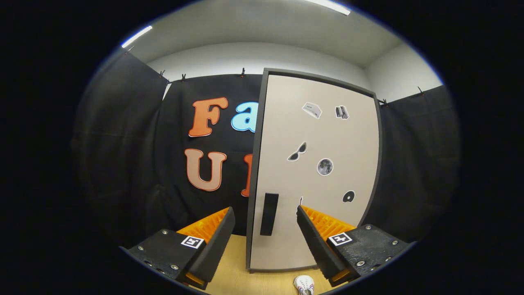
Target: Open the shoe cabinet door, grab the shoes and put them into the shoe cabinet, then close the shoe cabinet door.
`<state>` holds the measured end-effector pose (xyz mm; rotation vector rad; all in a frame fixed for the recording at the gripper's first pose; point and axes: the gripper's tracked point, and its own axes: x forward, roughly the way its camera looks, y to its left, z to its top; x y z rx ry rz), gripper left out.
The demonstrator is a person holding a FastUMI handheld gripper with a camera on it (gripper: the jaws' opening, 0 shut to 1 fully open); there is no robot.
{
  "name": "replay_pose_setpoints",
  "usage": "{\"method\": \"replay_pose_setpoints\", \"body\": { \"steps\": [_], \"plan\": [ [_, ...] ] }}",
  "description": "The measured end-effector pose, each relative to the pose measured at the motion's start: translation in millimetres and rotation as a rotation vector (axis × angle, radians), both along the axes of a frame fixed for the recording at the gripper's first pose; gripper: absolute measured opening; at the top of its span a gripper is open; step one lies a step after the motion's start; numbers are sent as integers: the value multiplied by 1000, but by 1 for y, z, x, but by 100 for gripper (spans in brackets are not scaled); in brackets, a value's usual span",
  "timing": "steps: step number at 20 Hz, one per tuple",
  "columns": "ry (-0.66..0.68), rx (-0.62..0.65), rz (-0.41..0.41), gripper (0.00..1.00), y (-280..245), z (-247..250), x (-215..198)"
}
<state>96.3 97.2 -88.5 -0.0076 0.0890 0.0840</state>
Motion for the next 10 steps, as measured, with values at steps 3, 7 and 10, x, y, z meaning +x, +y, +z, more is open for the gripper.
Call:
{"method": "replay_pose_setpoints", "body": {
  "steps": [3, 7, 10],
  "plan": [
    [23, 3, -7, 95, 6, -22, 27],
    [85, 25, -40, 95, 2, -59, 62],
    [119, 34, -64, 95, -4, -80, 85]
  ]
}}
